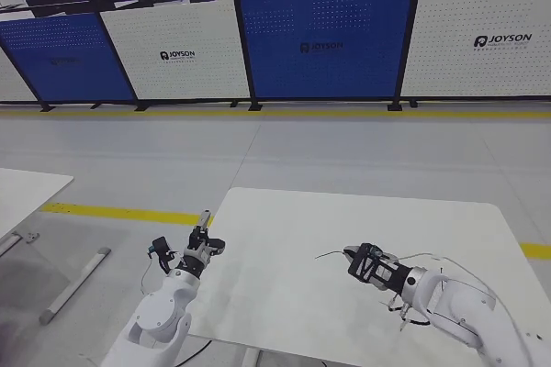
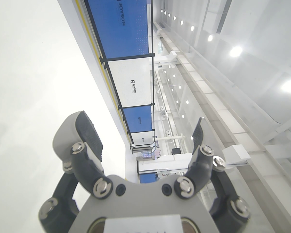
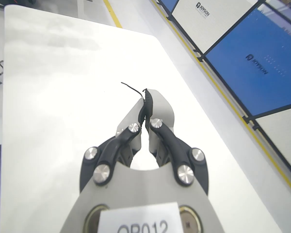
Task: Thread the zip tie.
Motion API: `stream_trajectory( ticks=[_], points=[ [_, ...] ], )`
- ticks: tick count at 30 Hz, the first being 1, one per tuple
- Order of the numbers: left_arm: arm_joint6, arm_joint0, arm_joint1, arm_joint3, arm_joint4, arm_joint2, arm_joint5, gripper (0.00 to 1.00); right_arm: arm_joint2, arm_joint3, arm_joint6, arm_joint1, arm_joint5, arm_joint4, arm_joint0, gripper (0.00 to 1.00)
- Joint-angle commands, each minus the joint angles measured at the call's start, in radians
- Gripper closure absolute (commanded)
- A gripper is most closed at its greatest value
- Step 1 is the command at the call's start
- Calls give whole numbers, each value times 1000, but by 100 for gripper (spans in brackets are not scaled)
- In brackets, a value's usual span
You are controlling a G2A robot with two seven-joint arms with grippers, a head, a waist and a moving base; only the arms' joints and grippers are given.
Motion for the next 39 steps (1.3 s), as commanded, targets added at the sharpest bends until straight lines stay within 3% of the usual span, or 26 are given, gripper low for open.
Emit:
stream_trajectory(
  ticks=[1, 17, 21, 25, 31, 39],
  points=[
    [0, 0, 0, 0, 0, 0, 0, 0, 8, 6, -15, -2, 17, -29, -10, 100],
    [0, 0, 0, 0, 0, 0, 0, 0, 12, 3, -21, -3, 21, -46, -12, 100],
    [0, 0, 0, 0, 0, 0, 0, 0, 9, 0, -88, -3, 20, -273, -6, 100],
    [0, 0, 0, 0, 0, 0, 0, 0, 6, 39, -233, -6, -10, -389, 0, 100],
    [0, 0, 0, 0, 0, 0, 0, 0, -88, 134, -353, 4, -10, -389, 109, 100],
    [0, 0, 0, 0, 0, 0, 0, 0, -95, 150, -373, 2, -10, -383, 113, 100]
  ],
)
